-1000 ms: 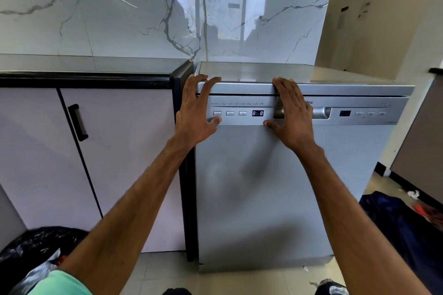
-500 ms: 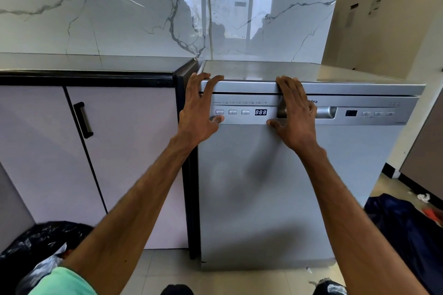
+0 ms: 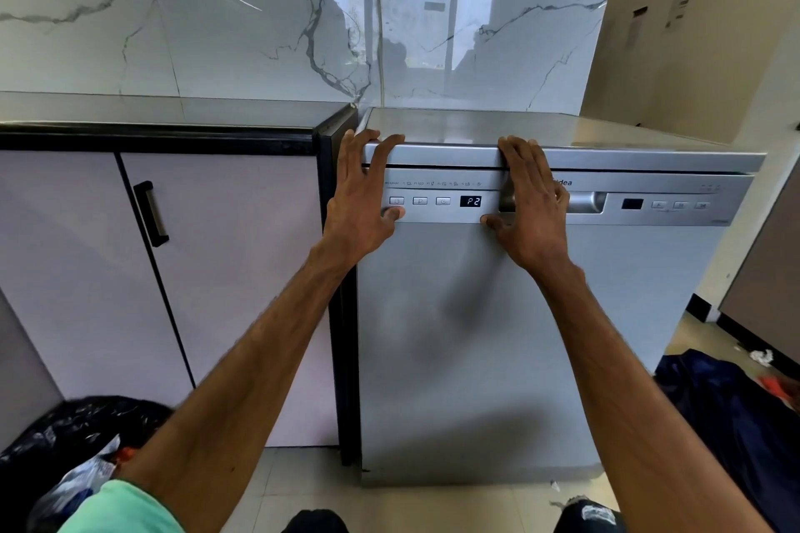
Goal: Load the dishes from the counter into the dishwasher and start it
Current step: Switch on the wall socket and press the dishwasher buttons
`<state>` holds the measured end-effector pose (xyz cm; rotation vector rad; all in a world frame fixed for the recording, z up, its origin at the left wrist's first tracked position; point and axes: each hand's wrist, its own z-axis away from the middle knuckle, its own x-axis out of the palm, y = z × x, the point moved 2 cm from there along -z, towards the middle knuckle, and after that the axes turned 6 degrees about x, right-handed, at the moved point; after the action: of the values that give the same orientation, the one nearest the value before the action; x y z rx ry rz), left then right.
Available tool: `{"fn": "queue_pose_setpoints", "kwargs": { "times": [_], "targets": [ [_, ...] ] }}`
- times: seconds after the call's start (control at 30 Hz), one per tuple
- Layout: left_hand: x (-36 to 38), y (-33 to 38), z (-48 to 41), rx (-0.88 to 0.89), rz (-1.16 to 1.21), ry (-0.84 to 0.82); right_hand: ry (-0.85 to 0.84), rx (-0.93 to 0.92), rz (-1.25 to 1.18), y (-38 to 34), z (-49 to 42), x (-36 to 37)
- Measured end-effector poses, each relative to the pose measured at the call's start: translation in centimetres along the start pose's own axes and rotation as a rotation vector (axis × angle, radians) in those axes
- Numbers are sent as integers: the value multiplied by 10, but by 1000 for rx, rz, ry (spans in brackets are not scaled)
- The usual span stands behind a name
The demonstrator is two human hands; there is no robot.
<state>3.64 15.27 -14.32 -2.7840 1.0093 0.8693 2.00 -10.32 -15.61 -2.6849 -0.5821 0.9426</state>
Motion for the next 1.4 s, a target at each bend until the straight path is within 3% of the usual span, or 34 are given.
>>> {"fn": "queue_pose_setpoints", "kwargs": {
  "times": [0.87, 1.23, 1.4],
  "targets": [
    [-2, -1, 0, 9, -20, -8, 27, -43, 22, 2, 1, 3],
    [0, -7, 1, 54, -86, -1, 136, -36, 40, -9, 2, 15],
    [0, -5, 1, 14, -104, -26, 137, -30, 162, -12, 0, 15]
  ]
}}
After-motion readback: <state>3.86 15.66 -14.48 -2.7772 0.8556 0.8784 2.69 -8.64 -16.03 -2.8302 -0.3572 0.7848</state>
